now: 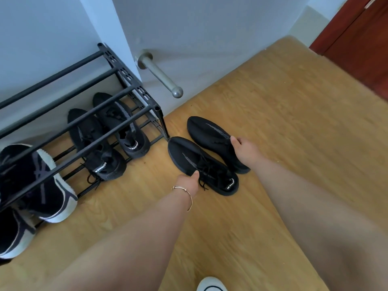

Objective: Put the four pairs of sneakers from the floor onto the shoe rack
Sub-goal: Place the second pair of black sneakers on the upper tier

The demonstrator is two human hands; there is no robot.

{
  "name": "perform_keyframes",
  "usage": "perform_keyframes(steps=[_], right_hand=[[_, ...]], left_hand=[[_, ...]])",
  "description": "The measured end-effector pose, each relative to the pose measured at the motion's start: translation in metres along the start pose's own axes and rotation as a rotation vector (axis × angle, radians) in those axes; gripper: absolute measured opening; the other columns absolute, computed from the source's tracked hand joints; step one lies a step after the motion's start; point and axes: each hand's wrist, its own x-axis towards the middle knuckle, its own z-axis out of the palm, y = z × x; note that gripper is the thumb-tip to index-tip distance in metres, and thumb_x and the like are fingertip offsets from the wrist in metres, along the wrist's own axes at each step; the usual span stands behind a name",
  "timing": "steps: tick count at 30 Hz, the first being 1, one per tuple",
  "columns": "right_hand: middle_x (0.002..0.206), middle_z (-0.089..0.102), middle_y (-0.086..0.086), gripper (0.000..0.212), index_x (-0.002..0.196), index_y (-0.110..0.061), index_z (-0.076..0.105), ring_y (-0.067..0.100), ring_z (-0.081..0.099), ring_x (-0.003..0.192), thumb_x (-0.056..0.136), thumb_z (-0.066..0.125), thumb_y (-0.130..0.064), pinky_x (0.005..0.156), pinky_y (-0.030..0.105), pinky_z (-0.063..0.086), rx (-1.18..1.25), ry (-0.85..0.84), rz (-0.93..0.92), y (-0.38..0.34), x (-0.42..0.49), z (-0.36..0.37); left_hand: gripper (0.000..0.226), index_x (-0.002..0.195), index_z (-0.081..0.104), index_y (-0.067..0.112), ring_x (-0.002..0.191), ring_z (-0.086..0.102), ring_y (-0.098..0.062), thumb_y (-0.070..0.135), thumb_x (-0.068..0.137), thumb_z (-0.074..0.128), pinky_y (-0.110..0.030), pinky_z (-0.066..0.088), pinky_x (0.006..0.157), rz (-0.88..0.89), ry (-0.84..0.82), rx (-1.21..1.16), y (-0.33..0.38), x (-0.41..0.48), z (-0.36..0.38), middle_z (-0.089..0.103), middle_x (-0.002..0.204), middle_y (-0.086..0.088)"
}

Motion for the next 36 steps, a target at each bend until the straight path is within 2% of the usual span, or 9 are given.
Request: perform_keyframes(steps=[5, 9, 12, 15, 19, 22, 27, 32, 36], right_hand=[[0.117, 0.062, 0.015, 0.062, 0.130, -0.003, 0.057, 0.033, 0.057, 0.108, 0.108, 0.025, -0.050, 0.087, 0.036, 0.039, 0.034, -0.044, 0.047, 0.002, 0.003, -0.005], [0.101, 0.061, 0.014, 0.062, 0.128, 0.001, 0.060, 0.034, 0.058, 0.101, 0.107, 0.029, -0.049, 0.086, 0.036, 0.042, 0.006, -0.148, 0.098, 0.011, 0.001, -0.006], [0.107, 0.067, 0.013, 0.055, 0.122, -0.001, 0.064, 0.036, 0.062, 0.108, 0.106, 0.038, -0.047, 0.092, 0.040, 0.048, 0.005, -0.191, 0.117, 0.018, -0.005, -0.002], [0.117, 0.068, 0.015, 0.049, 0.129, -0.003, 0.063, 0.036, 0.064, 0.113, 0.102, 0.052, -0.043, 0.103, 0.046, 0.050, 0.099, -0.194, 0.130, 0.024, -0.009, 0.003], [0.121, 0.067, 0.010, 0.066, 0.134, -0.002, 0.057, 0.033, 0.065, 0.113, 0.087, 0.070, -0.047, 0.101, 0.041, 0.051, 0.230, -0.194, 0.148, 0.025, -0.015, 0.008], [0.118, 0.070, 0.020, 0.072, 0.128, -0.002, 0.061, 0.040, 0.067, 0.111, 0.076, 0.076, -0.051, 0.103, 0.051, 0.052, 0.276, -0.190, 0.145, 0.030, -0.019, 0.011], [0.102, 0.063, 0.012, 0.023, 0.104, -0.006, 0.058, 0.027, 0.060, 0.092, 0.096, 0.066, -0.026, 0.103, 0.049, 0.052, 0.308, -0.169, 0.127, 0.042, -0.034, 0.015], [0.102, 0.066, 0.011, 0.035, 0.116, -0.002, 0.061, 0.022, 0.059, 0.082, 0.093, 0.070, -0.027, 0.083, 0.039, 0.052, 0.363, -0.150, 0.111, 0.055, -0.057, 0.012], [0.105, 0.068, 0.009, 0.032, 0.116, -0.004, 0.062, 0.025, 0.063, 0.092, 0.093, 0.071, -0.024, 0.080, 0.035, 0.053, 0.430, -0.127, 0.087, 0.065, -0.076, 0.012]], left_hand=[[0.056, 0.122, 0.056, 0.006, 0.107, 0.066, -0.038, 0.039, 0.080, 0.073, -0.051, 0.059, 0.088, -0.008, -0.006, -0.185, 0.004, 0.004, 0.007, 0.067, 0.120, -0.016], [0.047, 0.125, 0.052, 0.008, 0.107, 0.067, -0.035, 0.027, 0.087, 0.073, -0.040, 0.063, 0.069, 0.019, 0.038, -0.229, 0.012, -0.009, 0.001, 0.065, 0.119, -0.011], [0.064, 0.137, 0.045, 0.016, 0.111, 0.065, -0.032, 0.029, 0.083, 0.077, -0.046, 0.057, 0.093, 0.065, 0.072, -0.171, 0.011, -0.006, -0.008, 0.064, 0.121, -0.006], [0.075, 0.142, 0.045, 0.012, 0.110, 0.066, -0.033, 0.025, 0.077, 0.082, -0.048, 0.054, 0.098, 0.088, 0.094, -0.143, 0.011, 0.001, -0.015, 0.065, 0.123, -0.009], [0.043, 0.105, 0.066, 0.011, 0.093, 0.071, -0.028, 0.024, 0.068, 0.083, -0.044, 0.059, 0.091, 0.084, 0.055, -0.115, 0.010, 0.003, -0.021, 0.072, 0.096, -0.008], [0.022, 0.078, 0.056, 0.021, 0.092, 0.070, -0.031, 0.014, 0.081, 0.077, -0.044, 0.058, 0.091, 0.097, 0.084, -0.113, 0.008, 0.000, -0.024, 0.070, 0.088, -0.007], [0.057, 0.115, 0.061, 0.012, 0.097, 0.073, -0.030, 0.028, 0.064, 0.083, -0.045, 0.060, 0.090, 0.098, 0.067, -0.094, 0.003, -0.006, -0.031, 0.072, 0.106, -0.007], [0.042, 0.120, 0.055, 0.012, 0.101, 0.071, -0.030, 0.010, 0.084, 0.077, -0.044, 0.060, 0.089, 0.107, 0.020, -0.165, -0.004, -0.030, -0.036, 0.068, 0.112, -0.012], [0.041, 0.119, 0.051, 0.011, 0.081, 0.070, -0.021, 0.004, 0.086, 0.075, -0.035, 0.060, 0.071, 0.133, -0.028, -0.237, -0.012, -0.043, -0.042, 0.067, 0.112, -0.015]])
